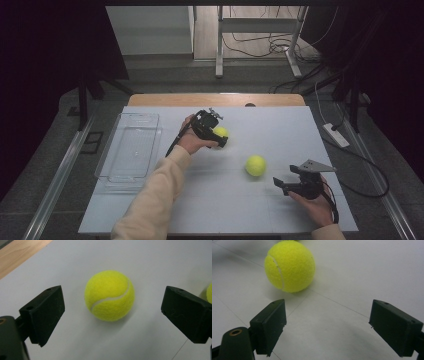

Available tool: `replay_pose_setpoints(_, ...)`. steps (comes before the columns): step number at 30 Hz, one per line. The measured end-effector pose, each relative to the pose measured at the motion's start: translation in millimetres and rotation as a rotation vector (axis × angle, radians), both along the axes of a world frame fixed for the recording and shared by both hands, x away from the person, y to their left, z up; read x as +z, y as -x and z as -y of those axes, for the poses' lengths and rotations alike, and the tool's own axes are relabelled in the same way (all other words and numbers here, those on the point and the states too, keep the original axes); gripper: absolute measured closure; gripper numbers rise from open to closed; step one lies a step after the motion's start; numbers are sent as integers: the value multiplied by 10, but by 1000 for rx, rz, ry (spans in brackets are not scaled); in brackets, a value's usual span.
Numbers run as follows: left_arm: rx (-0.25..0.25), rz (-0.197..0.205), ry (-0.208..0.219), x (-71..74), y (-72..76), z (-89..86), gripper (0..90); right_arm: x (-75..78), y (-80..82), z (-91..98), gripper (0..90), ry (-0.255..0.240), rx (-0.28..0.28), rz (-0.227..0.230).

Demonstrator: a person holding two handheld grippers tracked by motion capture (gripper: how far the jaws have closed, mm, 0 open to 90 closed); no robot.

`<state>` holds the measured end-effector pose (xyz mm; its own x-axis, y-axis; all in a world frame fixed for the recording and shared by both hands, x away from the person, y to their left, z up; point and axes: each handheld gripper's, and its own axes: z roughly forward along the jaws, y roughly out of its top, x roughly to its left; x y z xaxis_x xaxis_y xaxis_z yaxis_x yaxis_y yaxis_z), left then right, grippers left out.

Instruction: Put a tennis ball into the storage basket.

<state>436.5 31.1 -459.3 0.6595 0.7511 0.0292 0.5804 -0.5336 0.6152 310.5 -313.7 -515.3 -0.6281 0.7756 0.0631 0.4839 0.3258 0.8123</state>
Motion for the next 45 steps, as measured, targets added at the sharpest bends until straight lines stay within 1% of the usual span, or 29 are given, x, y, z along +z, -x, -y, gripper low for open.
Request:
replay_pose_setpoints(4,0,-10,-1,-9,-28,32,59,-1,0,3,142,2,-2,-2)
replay_pose_setpoints(7,0,-11,-20,-38,-53,64,56,-3,-1,1,141,2,-1,-1)
replay_pose_setpoints(10,6,-15,-24,-57,-87,70,54,-5,-1,-2,141,6,0,-2)
replay_pose_setpoints(19,7,-33,-10,-105,-157,98,51,-14,-7,-6,141,8,1,-4)
replay_pose_setpoints(21,13,-34,-10,-117,-174,105,50,-16,-8,-8,141,11,2,-3)
replay_pose_setpoints(32,4,-54,-15,-174,-248,134,53,-18,-11,-9,141,18,4,-1)
replay_pose_setpoints(36,-3,-70,-15,-221,-288,128,55,-19,-12,-3,141,17,4,-3)
replay_pose_setpoints(37,0,-73,-8,-240,-298,135,56,-20,-12,-3,140,17,4,-4)
replay_pose_setpoints(43,2,-93,-6,-321,-351,147,56,-23,-13,2,140,18,3,-4)
replay_pose_setpoints(45,-1,-109,-9,-370,-373,150,58,-27,-12,1,140,18,6,-7)
